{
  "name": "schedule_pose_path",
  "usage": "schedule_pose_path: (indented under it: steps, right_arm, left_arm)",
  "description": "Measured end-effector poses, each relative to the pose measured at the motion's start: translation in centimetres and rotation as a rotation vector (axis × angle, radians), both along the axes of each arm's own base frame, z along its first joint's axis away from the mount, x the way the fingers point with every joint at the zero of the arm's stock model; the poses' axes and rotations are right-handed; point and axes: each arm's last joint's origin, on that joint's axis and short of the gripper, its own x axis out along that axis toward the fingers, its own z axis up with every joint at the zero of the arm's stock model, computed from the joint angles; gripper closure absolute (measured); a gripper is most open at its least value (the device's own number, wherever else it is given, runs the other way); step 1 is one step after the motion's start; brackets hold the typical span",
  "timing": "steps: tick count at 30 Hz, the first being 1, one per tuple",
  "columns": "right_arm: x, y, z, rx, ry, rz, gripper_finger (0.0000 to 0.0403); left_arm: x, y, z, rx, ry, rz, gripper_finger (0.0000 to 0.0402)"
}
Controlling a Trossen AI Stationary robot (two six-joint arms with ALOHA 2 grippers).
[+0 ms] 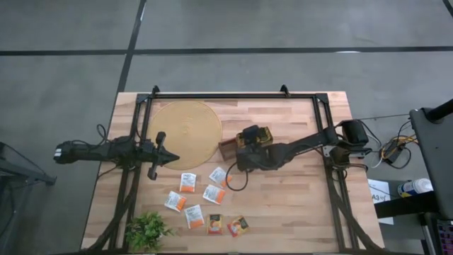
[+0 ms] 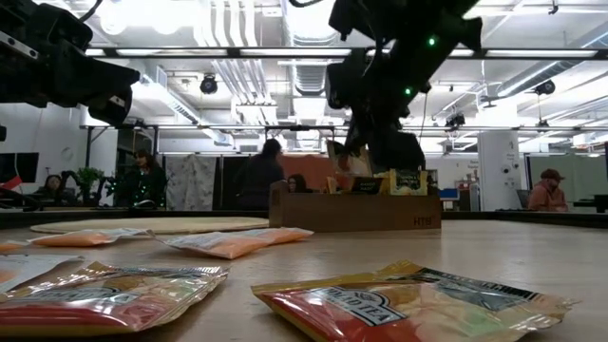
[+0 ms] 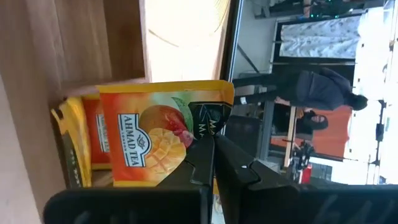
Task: Pick & Place Tea
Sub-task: Put the orange tea bag into the middle section of the wooden organizer
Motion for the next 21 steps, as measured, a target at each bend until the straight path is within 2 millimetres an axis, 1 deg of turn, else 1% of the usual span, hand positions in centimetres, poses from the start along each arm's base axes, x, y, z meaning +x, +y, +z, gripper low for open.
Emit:
schedule_pose_path:
  steps: [3,13,21]
  right_arm:
    - [-0.1,-0.3,-0.5,-0.004,-0.007,-0.004,0.0395]
    - [-0.4,-1.0,-1.4,-0.016,-0.004,0.004,0.0394]
    - [-0.8,-1.4,-2.1,0.032,0.024,0.026,0.0394]
  left_arm:
    - [0.0,0.0,0.0,0.000,0.000,0.000,0.0401]
    - [0.0,0.0,0.0,0.000,0.000,0.000,0.0401]
    - [0.0,0.0,0.0,0.000,0.000,0.000,0.0401]
